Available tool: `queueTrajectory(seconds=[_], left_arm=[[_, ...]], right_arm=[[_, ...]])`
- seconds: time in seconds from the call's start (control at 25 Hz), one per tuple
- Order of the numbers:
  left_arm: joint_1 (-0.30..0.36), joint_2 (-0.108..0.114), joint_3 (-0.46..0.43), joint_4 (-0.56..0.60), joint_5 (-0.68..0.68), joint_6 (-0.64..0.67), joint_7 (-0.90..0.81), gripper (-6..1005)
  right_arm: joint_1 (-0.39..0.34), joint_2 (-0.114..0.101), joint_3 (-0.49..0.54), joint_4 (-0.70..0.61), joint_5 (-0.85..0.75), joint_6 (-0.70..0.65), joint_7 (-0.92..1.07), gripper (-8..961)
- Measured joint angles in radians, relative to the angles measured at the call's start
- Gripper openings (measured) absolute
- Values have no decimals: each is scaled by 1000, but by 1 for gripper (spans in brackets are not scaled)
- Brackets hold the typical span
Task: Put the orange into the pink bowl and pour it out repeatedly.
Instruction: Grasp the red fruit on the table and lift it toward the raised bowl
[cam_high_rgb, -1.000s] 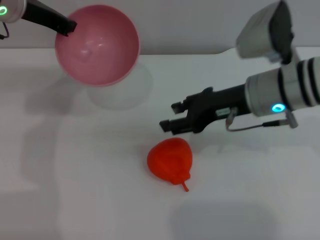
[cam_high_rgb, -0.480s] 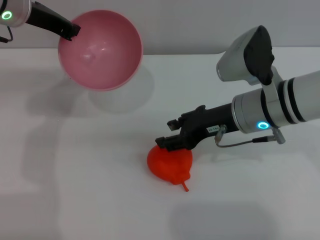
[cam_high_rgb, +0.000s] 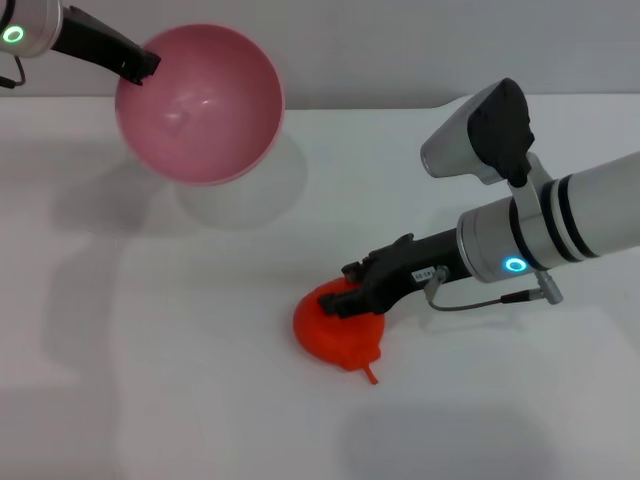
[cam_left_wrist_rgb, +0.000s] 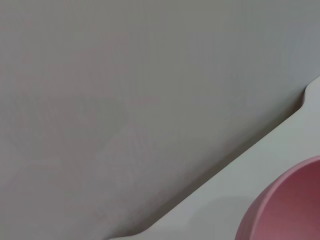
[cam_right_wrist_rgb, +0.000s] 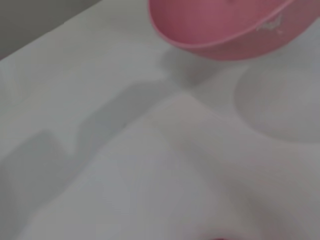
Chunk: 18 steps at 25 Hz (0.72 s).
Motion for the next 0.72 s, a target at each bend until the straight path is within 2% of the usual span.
queueTrajectory(seconds=[0.72], left_arm=[[14,-1,0,-3,0,-6,2,36]], right_arm=[[49,-3,-47,68,-5,2,118,584]])
